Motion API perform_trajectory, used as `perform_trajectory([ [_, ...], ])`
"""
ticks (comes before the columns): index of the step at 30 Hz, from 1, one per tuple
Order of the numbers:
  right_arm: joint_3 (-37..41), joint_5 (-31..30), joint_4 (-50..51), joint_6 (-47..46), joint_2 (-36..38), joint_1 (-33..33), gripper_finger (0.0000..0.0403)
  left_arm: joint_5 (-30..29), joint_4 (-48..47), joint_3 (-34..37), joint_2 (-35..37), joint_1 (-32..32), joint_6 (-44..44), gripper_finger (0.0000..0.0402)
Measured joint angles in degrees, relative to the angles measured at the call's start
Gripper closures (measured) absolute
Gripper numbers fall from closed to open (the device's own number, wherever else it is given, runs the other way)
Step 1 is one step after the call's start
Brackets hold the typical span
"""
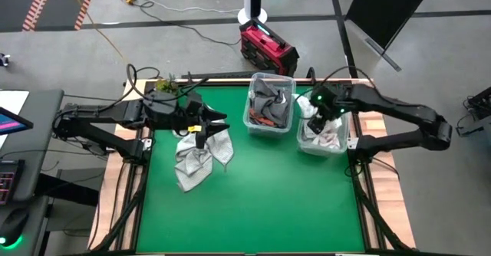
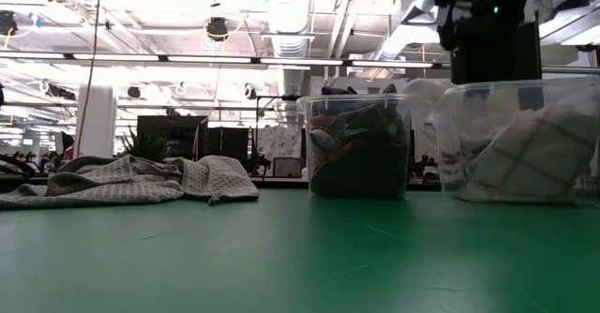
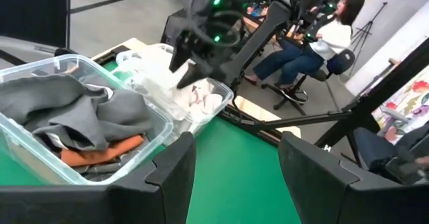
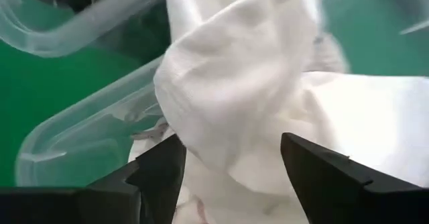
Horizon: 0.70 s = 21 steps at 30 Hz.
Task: Sort towels by color in basket
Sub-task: Put the white towel into the right transparent bin
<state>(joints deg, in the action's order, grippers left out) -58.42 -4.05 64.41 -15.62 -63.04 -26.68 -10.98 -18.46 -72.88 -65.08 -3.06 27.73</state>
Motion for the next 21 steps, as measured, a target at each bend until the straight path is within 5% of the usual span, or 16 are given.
perform_trajectory([
  [6,-7.7,-8.1,6.6,-0.8,-0.1,-0.1,0.0117,0.2,-0.2,0.0,0.0,0.0,0.0,0.0201],
  [10,-8.5,-9.8,2.5,0.7,-0.1,-0.2,0.0117,0.3,-0.2,0.0,0.0,0.0,-0.2,0.0201],
  [21,9.3,-7.8,-2.9,0.1,-4.0,-0.9,0.0117,0.4,-0.2,0.0,0.3,-0.4,-0.4,0.0201],
])
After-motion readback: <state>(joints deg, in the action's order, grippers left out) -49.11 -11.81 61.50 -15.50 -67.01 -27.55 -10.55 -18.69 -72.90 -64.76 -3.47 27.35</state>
